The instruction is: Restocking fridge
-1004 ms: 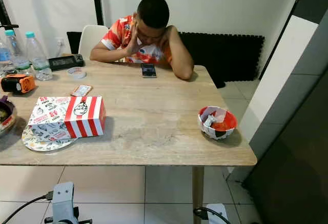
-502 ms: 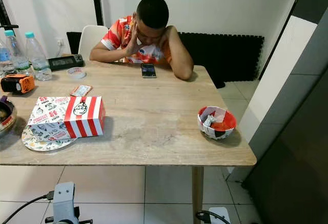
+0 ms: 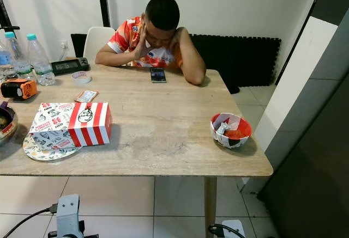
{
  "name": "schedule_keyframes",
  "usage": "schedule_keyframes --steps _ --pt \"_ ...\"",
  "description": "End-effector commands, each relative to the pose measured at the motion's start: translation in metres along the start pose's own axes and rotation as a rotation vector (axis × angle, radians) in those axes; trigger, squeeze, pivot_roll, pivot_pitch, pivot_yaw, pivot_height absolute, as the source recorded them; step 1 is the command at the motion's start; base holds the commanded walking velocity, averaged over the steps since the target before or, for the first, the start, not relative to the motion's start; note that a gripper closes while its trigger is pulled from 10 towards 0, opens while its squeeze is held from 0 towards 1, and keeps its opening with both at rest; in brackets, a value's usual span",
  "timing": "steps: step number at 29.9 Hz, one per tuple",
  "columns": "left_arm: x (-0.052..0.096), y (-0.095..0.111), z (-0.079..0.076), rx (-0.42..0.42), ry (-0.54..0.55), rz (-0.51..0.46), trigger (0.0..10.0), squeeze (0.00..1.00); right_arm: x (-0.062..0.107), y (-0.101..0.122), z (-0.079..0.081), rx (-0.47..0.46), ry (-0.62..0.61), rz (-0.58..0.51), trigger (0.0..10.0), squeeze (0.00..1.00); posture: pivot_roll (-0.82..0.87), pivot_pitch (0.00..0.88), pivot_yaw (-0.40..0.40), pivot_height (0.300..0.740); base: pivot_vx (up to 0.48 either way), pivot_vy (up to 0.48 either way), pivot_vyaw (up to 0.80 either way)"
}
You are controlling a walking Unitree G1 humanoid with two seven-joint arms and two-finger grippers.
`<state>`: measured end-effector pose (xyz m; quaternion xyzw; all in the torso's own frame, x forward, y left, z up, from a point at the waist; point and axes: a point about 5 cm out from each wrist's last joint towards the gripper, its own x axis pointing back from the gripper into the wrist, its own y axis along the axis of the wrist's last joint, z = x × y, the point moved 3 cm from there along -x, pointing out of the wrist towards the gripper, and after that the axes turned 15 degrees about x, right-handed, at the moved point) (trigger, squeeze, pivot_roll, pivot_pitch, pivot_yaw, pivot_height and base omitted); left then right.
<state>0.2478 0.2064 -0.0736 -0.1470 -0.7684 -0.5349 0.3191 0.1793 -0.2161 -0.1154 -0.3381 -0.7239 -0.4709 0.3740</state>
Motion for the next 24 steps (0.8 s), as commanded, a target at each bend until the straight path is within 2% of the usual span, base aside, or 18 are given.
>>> schedule_keyframes --steps 1,9,24 --pt "0.0019 -0.0106 -0.0029 0.004 -0.007 0.033 10.0 0.0 0.0004 -0.0024 -0.0038 0.006 -0.008 0.0 10.0 0.0 0.12 0.0 -0.06 0.74 0.0 0.0 0.0" --pt "0.0007 -0.0093 -0.0093 0.002 -0.022 0.029 10.0 0.0 0.0004 -0.003 -0.0032 0.006 -0.008 0.003 10.0 0.0 0.11 0.0 -0.06 0.74 0.0 0.0 0.0" --pt "0.0006 -0.008 -0.0076 0.003 -0.017 0.026 10.0 0.0 0.0005 -0.0038 -0.0025 0.006 -0.006 0.004 10.0 0.0 0.11 0.0 -0.06 0.74 0.0 0.0 0.0"
